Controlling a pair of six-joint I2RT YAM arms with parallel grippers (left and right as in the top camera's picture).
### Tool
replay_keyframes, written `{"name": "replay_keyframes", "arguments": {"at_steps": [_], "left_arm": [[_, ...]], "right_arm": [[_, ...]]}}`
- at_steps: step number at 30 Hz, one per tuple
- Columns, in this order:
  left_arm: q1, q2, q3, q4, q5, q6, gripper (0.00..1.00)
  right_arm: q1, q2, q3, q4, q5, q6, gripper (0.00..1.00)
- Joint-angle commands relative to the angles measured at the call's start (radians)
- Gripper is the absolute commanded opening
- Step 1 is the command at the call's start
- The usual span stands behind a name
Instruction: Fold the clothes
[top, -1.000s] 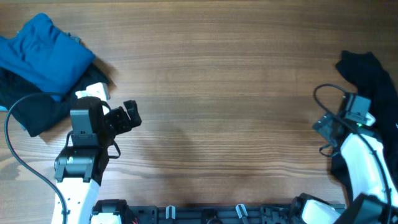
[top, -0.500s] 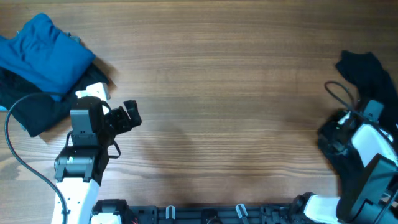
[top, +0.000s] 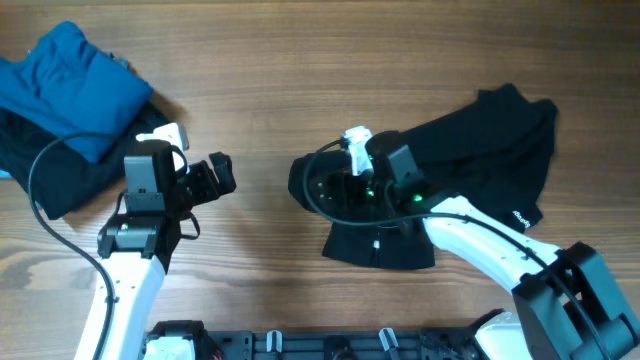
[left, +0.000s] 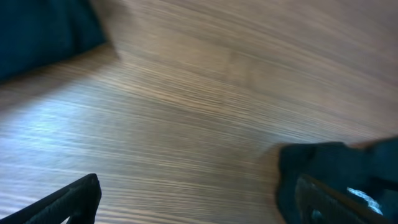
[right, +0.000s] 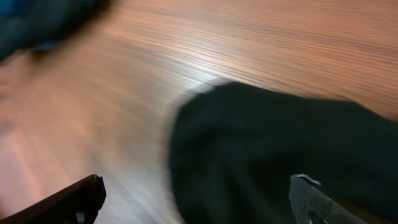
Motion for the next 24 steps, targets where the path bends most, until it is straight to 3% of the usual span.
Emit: {"name": "replay_keyframes", "arguments": {"at_steps": [1,4,6,10,15,17,20,24], "left_arm": [[-0.003,0.005,0.018,0.066,0.164,-0.006,1.0],[-0.004,0.033,0.018,0.154,0.286,-0.138,1.0],[-0.022,0.092,0.018,0.171,0.311,-0.158,0.98],[-0.169,0.3,0.018,0.235,0.314,-0.217,0.99],[-0.365,0.585,0.018,0.454,0.313,-0.314,0.97],[-0.406,0.666,0.018,0.579,0.314,-0.321,0.83],[-0.407,0.692,0.018,0.754,0.274,-0.32,0.04],[-0.217,0.61,0.12,0.845,0.253,-0.32,0.04]], "right_arm": [[-0.102,-0.129,0.004,-0.085,0.147,-0.082,1.0],[-0.239,-0.333,0.004,-0.19,0.147,-0.127,1.0],[-0.301,-0.381,0.004,-0.253,0.147,-0.121,1.0],[-0.446,-0.397,0.003,-0.48,0.338,0.091,1.0],[-0.52,-0.397,0.003,-0.543,0.341,0.082,1.0],[-0.52,-0.397,0.003,-0.558,0.37,0.082,1.0],[-0.521,-0.386,0.003,-0.581,0.484,0.087,1.0],[-0.598,-0.337,0.003,-0.578,0.532,0.086,1.0]]}}
